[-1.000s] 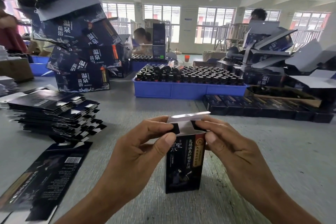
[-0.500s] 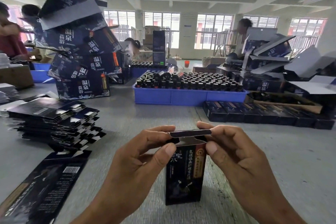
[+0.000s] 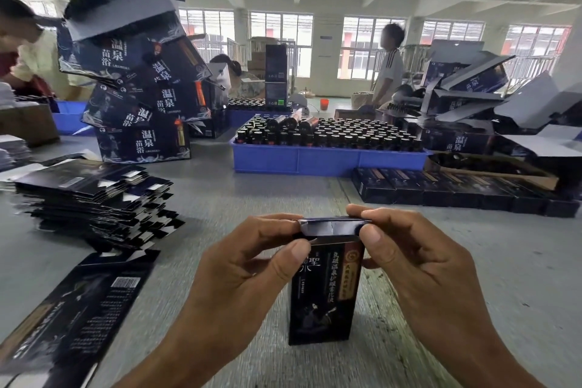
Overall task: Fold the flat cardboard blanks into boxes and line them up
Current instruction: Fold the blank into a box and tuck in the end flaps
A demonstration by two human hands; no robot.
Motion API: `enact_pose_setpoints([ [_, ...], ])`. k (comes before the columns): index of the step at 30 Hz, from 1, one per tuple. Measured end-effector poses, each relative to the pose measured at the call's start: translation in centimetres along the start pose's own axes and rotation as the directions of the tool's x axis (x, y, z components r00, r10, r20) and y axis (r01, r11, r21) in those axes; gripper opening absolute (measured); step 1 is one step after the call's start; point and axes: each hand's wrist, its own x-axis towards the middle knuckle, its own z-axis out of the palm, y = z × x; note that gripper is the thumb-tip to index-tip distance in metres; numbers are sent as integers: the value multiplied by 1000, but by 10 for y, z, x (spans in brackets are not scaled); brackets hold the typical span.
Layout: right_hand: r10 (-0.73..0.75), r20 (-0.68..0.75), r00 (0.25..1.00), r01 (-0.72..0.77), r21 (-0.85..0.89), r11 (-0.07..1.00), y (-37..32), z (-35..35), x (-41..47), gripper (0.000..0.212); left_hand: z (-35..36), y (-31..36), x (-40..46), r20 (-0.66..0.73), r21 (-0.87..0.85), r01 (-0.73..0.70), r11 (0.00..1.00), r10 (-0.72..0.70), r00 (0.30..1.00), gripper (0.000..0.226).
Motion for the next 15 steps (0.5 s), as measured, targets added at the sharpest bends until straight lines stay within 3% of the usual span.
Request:
enact_pose_setpoints([
  [11,-6,-14,1000,7,45,999,2,0,-1,13,4,0,-1,-74,34,2,999,0,997,20],
  [15,-8,2,1000,8,79,997,4,-1,-1,12,5,2,-3,-68,78,-35,996,41,997,34],
])
